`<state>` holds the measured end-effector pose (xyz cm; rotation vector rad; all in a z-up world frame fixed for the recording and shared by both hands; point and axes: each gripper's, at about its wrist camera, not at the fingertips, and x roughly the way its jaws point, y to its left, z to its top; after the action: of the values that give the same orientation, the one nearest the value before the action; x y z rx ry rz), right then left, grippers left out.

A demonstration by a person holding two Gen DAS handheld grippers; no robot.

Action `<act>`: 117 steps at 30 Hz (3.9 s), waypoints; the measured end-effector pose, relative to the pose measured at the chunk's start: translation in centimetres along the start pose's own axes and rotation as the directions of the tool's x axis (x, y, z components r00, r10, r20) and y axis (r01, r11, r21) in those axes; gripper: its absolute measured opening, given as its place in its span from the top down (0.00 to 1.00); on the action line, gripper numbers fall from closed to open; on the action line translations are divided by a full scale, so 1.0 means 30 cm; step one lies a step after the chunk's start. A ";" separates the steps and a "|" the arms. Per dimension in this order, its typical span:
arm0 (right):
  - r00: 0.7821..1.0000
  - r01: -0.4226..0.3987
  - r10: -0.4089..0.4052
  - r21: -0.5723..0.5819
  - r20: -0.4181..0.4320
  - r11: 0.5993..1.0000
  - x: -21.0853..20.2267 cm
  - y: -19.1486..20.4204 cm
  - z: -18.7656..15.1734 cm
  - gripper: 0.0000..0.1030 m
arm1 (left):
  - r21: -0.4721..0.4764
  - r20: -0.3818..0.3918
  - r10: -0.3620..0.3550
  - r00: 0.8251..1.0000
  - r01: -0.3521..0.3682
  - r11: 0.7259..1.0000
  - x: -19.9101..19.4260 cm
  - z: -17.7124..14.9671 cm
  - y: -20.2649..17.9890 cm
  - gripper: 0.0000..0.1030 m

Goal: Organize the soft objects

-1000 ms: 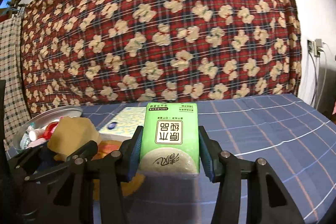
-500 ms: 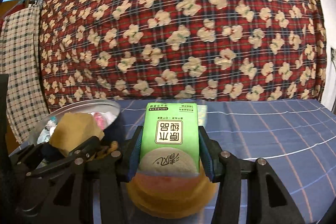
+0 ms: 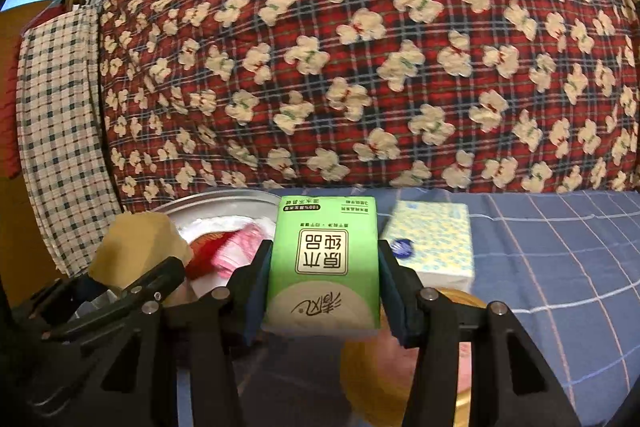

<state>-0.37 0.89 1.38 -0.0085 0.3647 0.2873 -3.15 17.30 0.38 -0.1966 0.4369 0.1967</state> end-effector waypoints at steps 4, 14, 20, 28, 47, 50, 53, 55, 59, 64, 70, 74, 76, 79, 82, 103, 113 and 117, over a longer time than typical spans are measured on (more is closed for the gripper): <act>1.000 -0.028 0.029 -0.010 0.013 1.000 0.018 0.049 0.018 0.49 | -0.017 0.006 0.028 1.000 -0.028 0.999 0.008 0.027 0.058 0.42; 0.996 -0.067 0.067 -0.002 0.052 0.998 0.075 0.141 0.093 0.49 | -0.054 0.022 0.104 0.994 -0.103 0.993 0.060 0.107 0.191 0.42; 0.994 -0.082 0.085 -0.037 0.067 0.996 0.123 0.209 0.126 0.49 | -0.046 0.006 0.131 0.991 -0.131 0.990 0.108 0.128 0.227 0.42; 0.994 -0.102 0.103 -0.044 0.034 0.994 0.212 0.272 0.146 0.49 | -0.045 -0.046 0.138 0.989 -0.140 0.989 0.179 0.148 0.271 0.42; 0.987 -0.096 0.090 -0.044 -0.136 0.994 0.390 0.308 0.235 0.49 | 0.034 -0.131 0.178 0.975 -0.175 0.984 0.279 0.212 0.287 0.42; 0.981 -0.091 0.080 -0.051 -0.179 0.995 0.428 0.316 0.247 0.49 | 0.036 -0.173 0.179 0.968 -0.176 0.984 0.318 0.220 0.300 0.42; 0.967 -0.091 0.077 -0.045 -0.244 0.995 0.473 0.317 0.240 0.49 | 0.044 -0.190 0.194 0.962 -0.189 0.981 0.340 0.220 0.307 0.42; 0.958 -0.088 0.077 -0.026 -0.275 0.996 0.498 0.307 0.227 0.49 | 0.053 -0.196 0.201 0.960 -0.194 0.980 0.351 0.214 0.308 0.42; 0.947 -0.084 0.074 -0.018 -0.312 0.996 0.532 0.300 0.210 0.49 | 0.062 -0.207 0.200 0.958 -0.192 0.980 0.366 0.213 0.306 0.42; 0.940 -0.085 0.068 -0.036 -0.335 0.996 0.548 0.309 0.218 0.49 | 0.105 -0.220 0.209 0.953 -0.189 0.976 0.387 0.220 0.296 0.42; 0.929 -0.097 0.080 -0.029 -0.362 0.995 0.569 0.310 0.224 0.49 | 0.120 -0.239 0.206 0.949 -0.182 0.976 0.401 0.226 0.294 0.42; 0.925 -0.111 0.092 -0.032 -0.369 0.993 0.579 0.323 0.251 0.49 | 0.148 -0.231 0.210 0.950 -0.180 0.973 0.399 0.239 0.283 0.42; 0.924 -0.121 0.095 -0.045 -0.371 0.992 0.585 0.340 0.269 0.49 | 0.174 -0.221 0.212 0.952 -0.175 0.969 0.396 0.262 0.272 0.42; 0.912 -0.142 0.125 -0.015 -0.391 0.990 0.605 0.344 0.283 0.49 | 0.223 -0.213 0.234 0.949 -0.187 0.957 0.412 0.295 0.252 0.42; 0.887 -0.142 0.140 0.029 -0.439 0.989 0.646 0.335 0.279 0.49 | 0.234 -0.274 0.220 0.936 -0.157 0.959 0.463 0.295 0.247 0.42; 0.751 -0.226 0.389 0.345 -0.533 0.911 0.652 0.265 0.238 0.25 | 0.114 -0.431 0.068 0.900 -0.020 0.993 0.445 0.232 0.212 0.04; 0.911 -0.195 0.292 0.321 -0.291 0.927 0.465 0.175 0.190 0.25 | 0.100 -0.204 0.176 0.963 -0.158 0.982 0.331 0.207 0.233 0.03; 0.958 -0.198 0.240 0.243 -0.155 0.950 0.382 0.173 0.177 0.25 | 0.054 -0.109 0.178 0.978 -0.173 0.983 0.275 0.198 0.250 0.02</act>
<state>10.30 9.35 2.54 0.2321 0.5818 0.4669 4.81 27.07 0.96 -0.1256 0.5721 0.3499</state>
